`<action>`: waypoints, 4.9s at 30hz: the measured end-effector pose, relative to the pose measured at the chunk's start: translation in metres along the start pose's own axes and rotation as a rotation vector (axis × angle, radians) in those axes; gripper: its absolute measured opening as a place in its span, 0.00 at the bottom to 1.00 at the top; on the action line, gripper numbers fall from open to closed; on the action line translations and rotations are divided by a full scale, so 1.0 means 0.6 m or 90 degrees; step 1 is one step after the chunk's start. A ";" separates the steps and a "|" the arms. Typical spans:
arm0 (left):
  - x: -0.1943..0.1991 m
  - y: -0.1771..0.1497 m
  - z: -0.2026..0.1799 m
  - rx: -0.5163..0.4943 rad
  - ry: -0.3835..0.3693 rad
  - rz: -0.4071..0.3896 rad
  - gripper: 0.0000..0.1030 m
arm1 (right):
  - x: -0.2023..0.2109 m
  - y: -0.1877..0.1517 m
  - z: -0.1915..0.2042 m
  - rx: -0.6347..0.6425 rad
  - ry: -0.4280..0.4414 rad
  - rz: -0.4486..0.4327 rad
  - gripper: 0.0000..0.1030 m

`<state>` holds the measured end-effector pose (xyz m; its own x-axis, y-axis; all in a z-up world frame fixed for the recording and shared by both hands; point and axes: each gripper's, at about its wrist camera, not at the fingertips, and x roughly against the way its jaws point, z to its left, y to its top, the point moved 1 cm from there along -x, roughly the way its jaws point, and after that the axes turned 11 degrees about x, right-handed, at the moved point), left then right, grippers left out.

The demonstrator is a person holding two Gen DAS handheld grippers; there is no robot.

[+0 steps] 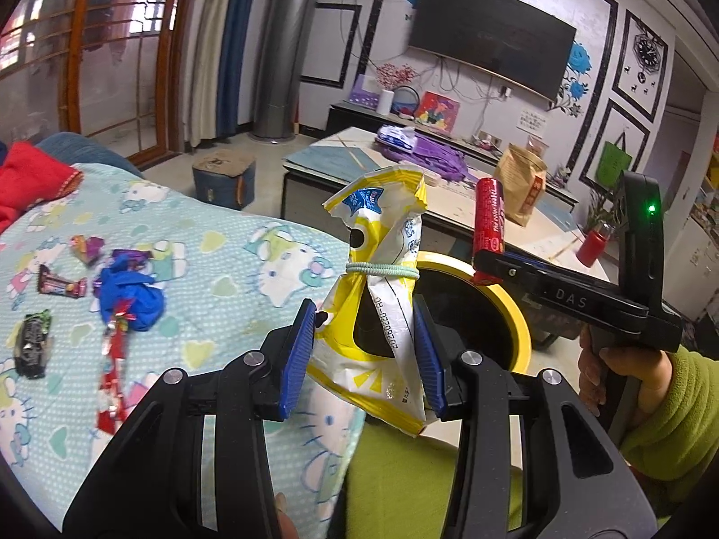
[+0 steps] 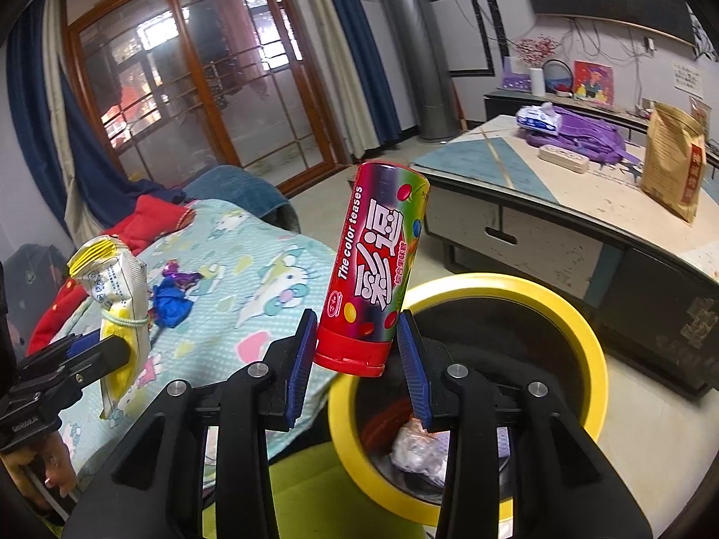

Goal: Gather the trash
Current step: 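Carry the yellow bag and red candy tube over the bin with both tools, then open both tools to drop the yellow bag and candy tube into the bin, then move both tools back over the wrappers on the bed, then grasp the black-green wrapper with the left tool while the right tool grasps the blue balloon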

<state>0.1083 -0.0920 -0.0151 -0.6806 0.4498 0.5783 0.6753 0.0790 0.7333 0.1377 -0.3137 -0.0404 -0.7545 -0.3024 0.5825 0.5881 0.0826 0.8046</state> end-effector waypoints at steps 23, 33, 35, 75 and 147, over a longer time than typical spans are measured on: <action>-0.149 -0.026 -0.095 -0.079 -0.078 0.108 0.34 | -0.006 -0.053 -0.103 -0.099 -0.081 0.054 0.34; -0.207 -0.045 -0.101 -0.082 -0.091 0.157 0.34 | -0.029 -0.072 -0.142 -0.137 -0.093 0.087 0.34; -0.213 -0.049 -0.103 -0.079 -0.093 0.165 0.34 | -0.032 -0.079 -0.147 -0.144 -0.092 0.097 0.34; -0.074 -0.012 -0.057 -0.060 -0.005 0.001 0.89 | 0.004 -0.001 -0.054 -0.020 -0.199 -0.007 0.87; 0.070 0.007 0.422 0.256 0.286 -0.037 0.66 | -0.341 0.128 0.414 0.139 0.199 0.196 0.44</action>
<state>0.1545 0.1528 -0.0781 -0.7143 0.0213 0.6995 0.6278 0.4612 0.6270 0.2650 -0.0096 -0.0692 -0.4111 -0.5008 0.7617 0.6707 0.3997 0.6248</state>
